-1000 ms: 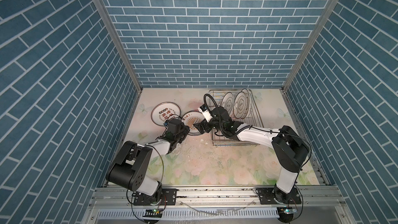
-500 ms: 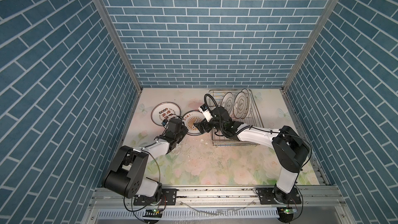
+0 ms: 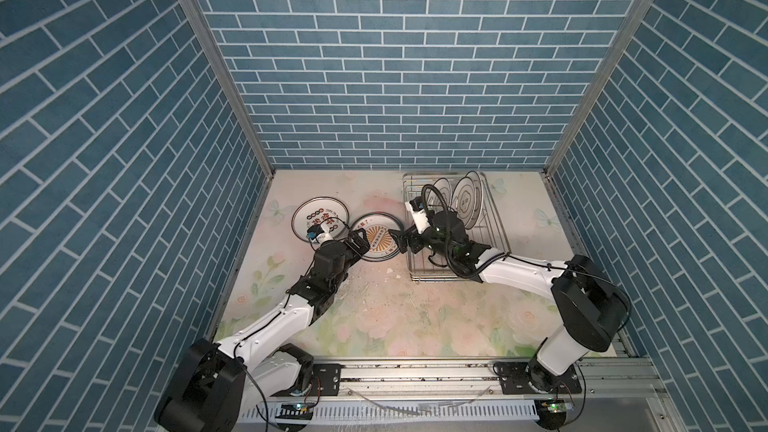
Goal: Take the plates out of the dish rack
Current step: 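Raise the left gripper toward the rack while the right gripper reaches into the rack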
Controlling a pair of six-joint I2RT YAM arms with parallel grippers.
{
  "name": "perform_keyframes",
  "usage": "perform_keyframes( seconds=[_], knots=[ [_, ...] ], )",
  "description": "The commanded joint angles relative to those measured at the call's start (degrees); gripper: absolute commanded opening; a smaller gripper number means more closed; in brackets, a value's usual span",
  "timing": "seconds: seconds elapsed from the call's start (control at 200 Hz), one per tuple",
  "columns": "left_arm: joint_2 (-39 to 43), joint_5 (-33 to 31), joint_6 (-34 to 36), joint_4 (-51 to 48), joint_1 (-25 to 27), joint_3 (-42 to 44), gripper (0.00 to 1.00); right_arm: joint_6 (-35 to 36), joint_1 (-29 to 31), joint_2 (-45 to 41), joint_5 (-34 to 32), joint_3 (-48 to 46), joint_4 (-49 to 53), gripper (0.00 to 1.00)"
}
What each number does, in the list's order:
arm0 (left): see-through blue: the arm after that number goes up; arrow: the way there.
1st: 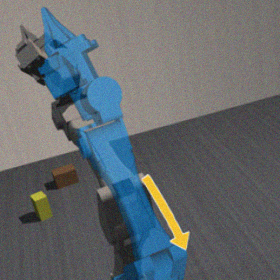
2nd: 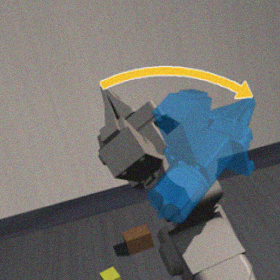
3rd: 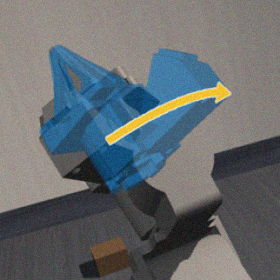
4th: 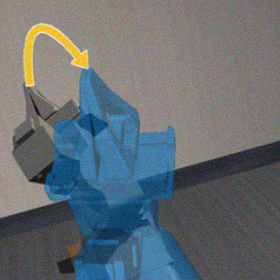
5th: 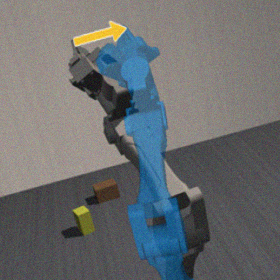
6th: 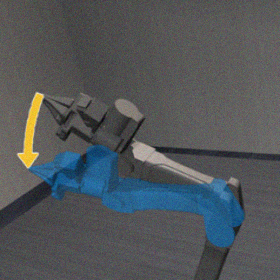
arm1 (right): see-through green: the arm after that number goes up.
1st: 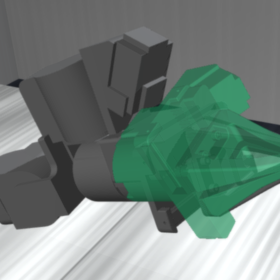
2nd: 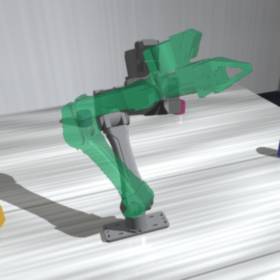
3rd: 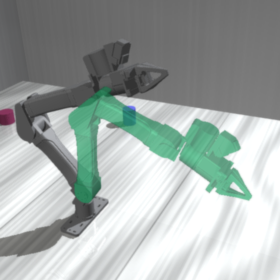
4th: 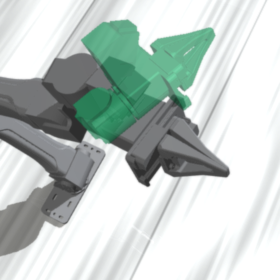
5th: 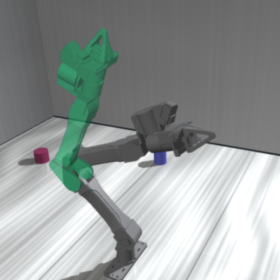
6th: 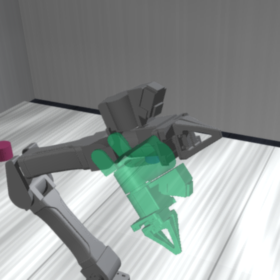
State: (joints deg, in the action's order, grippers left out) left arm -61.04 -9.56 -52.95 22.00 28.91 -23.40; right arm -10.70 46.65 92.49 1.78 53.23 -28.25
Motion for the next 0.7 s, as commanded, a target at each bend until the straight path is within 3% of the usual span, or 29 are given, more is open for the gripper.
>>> perform_keyframes(
  seconds=[0.0, 0.12, 0.26, 0.435, 0.595, 0.695],
  knots=[
    [1.16, 5.15, 13.63, 10.38, 2.9, -1.32, 1.0, -4.14, -1.71, -4.23, -1.58, -2.25, -3.82, 0.99],
    [-0.7, 17.8, 21.14, 4.99, 3.41, -9.26, 1.0, -3.24, -4.37, -8.24, -1.58, -2.01, 2.32, 0.99],
    [-3.56, 25.83, 25.65, 11.23, 5.69, -11.94, 1.0, -3.57, -9.05, -11.35, -1.23, -2.38, 4.85, 0.99],
    [-6.88, 22.76, 33.08, 8.31, 11.0, -16.42, 1.0, -2.9, -12.38, -15.24, -8.73, -3.49, 7.39, 0.99],
    [-8.0, 23.67, 35.05, 15.56, 12.36, -15.35, 1.0, -4.51, -15.66, -15.56, -15.15, -2.13, 11.51, 0.99],
    [-8.39, 26.74, 35.75, 26.04, 12.88, -11.15, 1.0, -5.23, -17.41, -14.47, -16.55, 0.24, 15.67, 0.98]
  ],
)
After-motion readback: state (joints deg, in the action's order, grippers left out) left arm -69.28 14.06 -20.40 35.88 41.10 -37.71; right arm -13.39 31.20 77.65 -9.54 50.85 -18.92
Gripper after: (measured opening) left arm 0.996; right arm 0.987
